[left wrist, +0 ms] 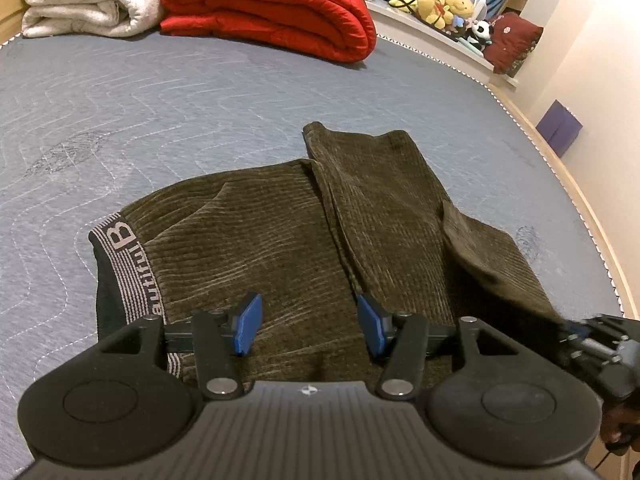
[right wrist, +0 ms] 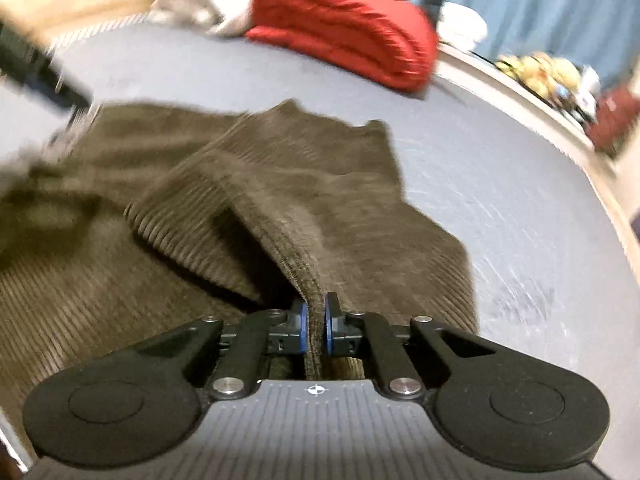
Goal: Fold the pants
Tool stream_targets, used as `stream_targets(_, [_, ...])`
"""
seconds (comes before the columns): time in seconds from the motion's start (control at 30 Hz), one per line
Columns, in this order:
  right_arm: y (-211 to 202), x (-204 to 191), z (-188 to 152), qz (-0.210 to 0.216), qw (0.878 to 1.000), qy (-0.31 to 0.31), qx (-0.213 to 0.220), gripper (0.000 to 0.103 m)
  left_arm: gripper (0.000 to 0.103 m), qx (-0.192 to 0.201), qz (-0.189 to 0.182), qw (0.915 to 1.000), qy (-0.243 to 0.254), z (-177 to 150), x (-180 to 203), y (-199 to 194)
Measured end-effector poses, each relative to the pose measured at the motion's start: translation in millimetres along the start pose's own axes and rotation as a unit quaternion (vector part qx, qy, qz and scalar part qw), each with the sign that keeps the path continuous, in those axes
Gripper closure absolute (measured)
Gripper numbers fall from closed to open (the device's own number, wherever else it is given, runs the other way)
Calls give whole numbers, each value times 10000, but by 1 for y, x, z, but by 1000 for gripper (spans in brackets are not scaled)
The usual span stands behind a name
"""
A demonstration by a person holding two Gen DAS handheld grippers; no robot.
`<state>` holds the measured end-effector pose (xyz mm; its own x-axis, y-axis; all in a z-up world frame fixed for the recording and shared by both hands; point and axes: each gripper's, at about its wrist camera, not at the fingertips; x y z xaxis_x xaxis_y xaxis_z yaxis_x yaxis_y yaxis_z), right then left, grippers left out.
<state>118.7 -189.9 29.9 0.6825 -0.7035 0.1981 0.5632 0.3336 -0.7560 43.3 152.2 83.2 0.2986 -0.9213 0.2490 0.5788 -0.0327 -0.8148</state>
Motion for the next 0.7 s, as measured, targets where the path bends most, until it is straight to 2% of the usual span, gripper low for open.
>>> stream_targets(0.13, [-29, 50, -23, -309, 9946, 975, 165, 96, 45, 5, -11, 10000, -35, 0, -1, -2])
stream_targets(0.17, [-37, 64, -29, -539, 9904, 1259, 179, 96, 45, 4, -21, 10000, -37, 0, -1, -3])
stream_targets(0.23, [-52, 99, -47, -1361, 9693, 2048, 6, 96, 45, -3, -65, 10000, -52, -1, 0, -4])
stream_targets(0.27, [-58, 117, -58, -1819, 9499, 2533, -209, 96, 45, -3, -83, 9999, -59, -1, 1, -5])
stream_targets(0.33, [-73, 155, -92, -2568, 8971, 3552, -556, 96, 45, 5, -128, 9999, -57, -1, 4, -5])
stream_targets(0.37, [-81, 170, -111, -2753, 8712, 4020, -604, 96, 45, 8, -147, 9999, -41, -1, 6, -5])
stream_targets(0.47, [-106, 216, -183, -3004, 7560, 5791, -523, 95, 45, -3, -181, 9998, 5, -2, 13, -5])
stream_targets(0.5, [-110, 225, -203, -3086, 7264, 6115, -569, 95, 45, -15, -191, 9998, 12, -2, 16, -4])
stream_targets(0.53, [-113, 233, -220, -3174, 7019, 6342, -664, 94, 45, -30, -202, 9998, 17, -3, 18, -3])
stream_targets(0.57, [-114, 239, -235, -3149, 6800, 6583, -711, 94, 45, -42, -205, 9998, 22, -4, 20, -1])
stream_targets(0.63, [-116, 240, -253, -3017, 6499, 6944, -670, 88, 44, -62, -203, 9998, 48, -6, 25, 2])
stream_targets(0.67, [-117, 243, -255, -2996, 6452, 6996, -672, 85, 44, -72, -197, 9998, 62, -6, 26, 3])
stream_targets(0.7, [-119, 242, -254, -3015, 6461, 6983, -638, 80, 44, -83, -184, 9998, 75, -6, 28, 5])
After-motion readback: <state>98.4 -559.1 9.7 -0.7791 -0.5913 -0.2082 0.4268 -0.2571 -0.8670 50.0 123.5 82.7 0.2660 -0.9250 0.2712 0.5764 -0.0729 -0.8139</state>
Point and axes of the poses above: each gripper's, at about its wrist camera, not at the fingertips, and y roughly the way its jaws point, x to its right, z to its top, and after that the axes turned 5 degrees about -x, right-handed
